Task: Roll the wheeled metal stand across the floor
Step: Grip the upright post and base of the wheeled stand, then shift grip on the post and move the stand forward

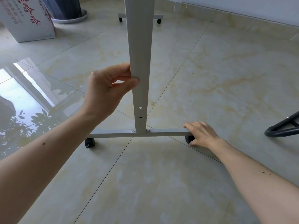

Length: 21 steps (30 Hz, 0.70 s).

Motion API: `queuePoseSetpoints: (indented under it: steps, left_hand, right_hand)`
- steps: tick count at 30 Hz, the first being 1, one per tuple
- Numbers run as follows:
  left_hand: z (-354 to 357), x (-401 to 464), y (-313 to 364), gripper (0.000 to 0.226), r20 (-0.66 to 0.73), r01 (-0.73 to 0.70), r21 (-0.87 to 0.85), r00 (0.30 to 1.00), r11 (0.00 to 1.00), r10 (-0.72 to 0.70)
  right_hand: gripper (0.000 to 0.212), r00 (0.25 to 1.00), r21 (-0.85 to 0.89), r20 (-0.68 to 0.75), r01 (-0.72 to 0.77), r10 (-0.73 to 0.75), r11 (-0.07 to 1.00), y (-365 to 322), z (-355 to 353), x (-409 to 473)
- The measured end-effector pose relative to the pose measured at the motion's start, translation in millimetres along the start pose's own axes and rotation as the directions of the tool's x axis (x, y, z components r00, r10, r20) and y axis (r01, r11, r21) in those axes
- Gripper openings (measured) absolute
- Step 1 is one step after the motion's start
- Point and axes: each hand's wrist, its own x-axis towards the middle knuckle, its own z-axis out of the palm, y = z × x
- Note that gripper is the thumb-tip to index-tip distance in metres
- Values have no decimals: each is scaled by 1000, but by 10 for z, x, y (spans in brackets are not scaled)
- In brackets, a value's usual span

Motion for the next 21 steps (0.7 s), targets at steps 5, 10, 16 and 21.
queuePoseSetpoints:
  steps: [5, 10, 16, 21]
  left_hand:
    - [-95, -54, -200, 36, 31, 115, -40, 993, 993, -114]
    - [-319, -201, -602, 44, 5, 294, 178, 954, 939, -300]
    - [-658, -430, -1093, 46, 36, 435, 446, 864, 782, -502]
    - [-868, -628, -1453, 49, 157, 302, 747, 785, 592, -599]
  right_hand:
    - [66, 975, 313, -224, 81, -9, 946, -334, -272, -6]
    - [75, 937, 593, -347, 253, -42, 764, -851, -733, 20]
    - [72, 921, 724, -385, 341, -59, 600, -1206, -1128, 31]
    - [25, 907, 723, -420, 363, -44, 587, -1246, -1145, 83]
